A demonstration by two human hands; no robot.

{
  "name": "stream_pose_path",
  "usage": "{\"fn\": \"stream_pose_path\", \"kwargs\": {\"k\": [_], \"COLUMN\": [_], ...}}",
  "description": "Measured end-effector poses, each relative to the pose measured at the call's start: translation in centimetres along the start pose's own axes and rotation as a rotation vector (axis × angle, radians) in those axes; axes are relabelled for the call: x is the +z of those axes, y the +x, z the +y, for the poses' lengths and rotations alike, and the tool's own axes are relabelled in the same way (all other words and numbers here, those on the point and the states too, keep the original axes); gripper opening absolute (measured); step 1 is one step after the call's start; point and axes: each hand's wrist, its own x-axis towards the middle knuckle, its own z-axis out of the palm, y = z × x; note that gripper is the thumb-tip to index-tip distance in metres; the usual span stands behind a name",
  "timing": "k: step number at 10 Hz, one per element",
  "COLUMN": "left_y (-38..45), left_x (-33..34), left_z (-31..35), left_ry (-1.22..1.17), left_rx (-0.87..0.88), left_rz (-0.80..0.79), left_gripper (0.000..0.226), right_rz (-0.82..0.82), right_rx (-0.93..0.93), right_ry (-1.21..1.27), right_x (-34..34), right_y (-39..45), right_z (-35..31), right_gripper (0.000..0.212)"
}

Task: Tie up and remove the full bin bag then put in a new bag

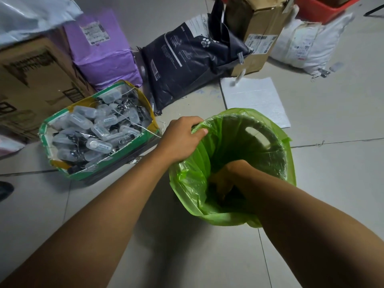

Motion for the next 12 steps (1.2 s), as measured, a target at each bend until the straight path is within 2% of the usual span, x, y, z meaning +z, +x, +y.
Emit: {"fn": "stream_pose_path", "kwargs": {"k": [2,4,6,8,9,10,12], "left_y": [-0.2,-0.6,-1.6,-2.7,-3.3,-4.1,-7.0], "left_x": [-0.2,-0.8,-2.2,-3.4,-3.4,-3.5,-5.4], "left_z": [0.4,0.6,0.8,2.2,2.8,3.3,7.1], "left_ry": [-0.005,-0.02,0.077,0.239,0.376,0.491,0.683], "left_rx": [-0.032,-0.047,-0.036,0.026,0.074,0.042,0.027], "left_rz": [0.006,0.047,0.049,0.072,0.068,0.019,-0.109], "left_gripper": [0.023,0.047,0.053,0.056,0.059,0.066,0.073], "right_rz": [0.181,0.277,0.525,0.765,0.986,1.081,1.048], "right_rx": [-0.022,-0.066,-0.045,0.044,0.101,0.153,0.211], "right_ry": [0.128,0.188,0.082,-0.031,-0.099,-0.091,-0.048], "right_x": [-0.5,-0.8,-0.7,0.4,1.3,2.0,3.8], "right_y": [-1.6,-3.5,-8.8,-14.2,-16.0,-17.4,-22.6], "right_z": [0.8,-0.7,-0.5,-0.5,-0.4,0.0,-0.3], "right_gripper": [0.034,0.037,0.026,0.031,0.037,0.05,0.074]}}
